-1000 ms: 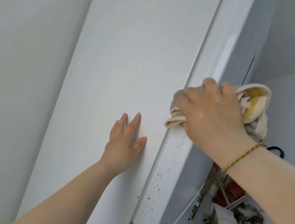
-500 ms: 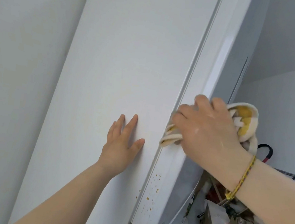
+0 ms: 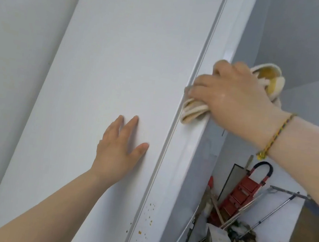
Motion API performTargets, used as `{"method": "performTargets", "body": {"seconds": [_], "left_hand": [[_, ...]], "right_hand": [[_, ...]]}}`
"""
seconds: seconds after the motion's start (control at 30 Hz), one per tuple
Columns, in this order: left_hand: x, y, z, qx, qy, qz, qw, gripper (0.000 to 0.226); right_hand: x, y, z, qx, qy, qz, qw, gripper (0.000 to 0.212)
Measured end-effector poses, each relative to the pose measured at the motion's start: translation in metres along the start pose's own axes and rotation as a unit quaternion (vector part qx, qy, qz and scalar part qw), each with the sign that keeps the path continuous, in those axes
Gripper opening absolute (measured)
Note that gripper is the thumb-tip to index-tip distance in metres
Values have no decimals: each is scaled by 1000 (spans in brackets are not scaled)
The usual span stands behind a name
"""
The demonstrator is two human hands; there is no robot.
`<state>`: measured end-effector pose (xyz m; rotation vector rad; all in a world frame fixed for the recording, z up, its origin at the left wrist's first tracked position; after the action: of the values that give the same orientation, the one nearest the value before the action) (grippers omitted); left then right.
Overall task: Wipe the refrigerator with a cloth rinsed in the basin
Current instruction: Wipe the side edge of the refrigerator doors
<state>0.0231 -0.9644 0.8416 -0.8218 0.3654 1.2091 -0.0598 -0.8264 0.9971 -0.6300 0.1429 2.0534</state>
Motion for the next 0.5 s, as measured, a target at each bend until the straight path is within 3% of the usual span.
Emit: {"method": "performTargets", "body": {"seconds": [0.1,0.27,0.4,0.5], "left_hand": [[-16,-4,8,-7,-2,28,1000,63],[-30,-10,9,29,-15,6,999,65],[-27,-7,5,13,-14,12,1000,65],[-26,-8,7,5,-14,14,1000,65]], "right_hand": [[-33,-5,56,17,50,-30,998,37],[-78,-9,118,36,165,-25,985,28],[-93,-13,120,5,248,-32,968,34],[-82,-10,99,-10,253,-28,967,40]]}}
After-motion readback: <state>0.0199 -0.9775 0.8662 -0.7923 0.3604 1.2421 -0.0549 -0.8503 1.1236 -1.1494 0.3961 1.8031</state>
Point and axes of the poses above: each hand's wrist, its own x-axis away from the middle knuckle, its own y-axis out of the palm, z = x × y, the point moved 2 cm from there along -x, towards the middle knuckle, and after that the axes turned 9 degrees about -z, right-handed, at the moved point
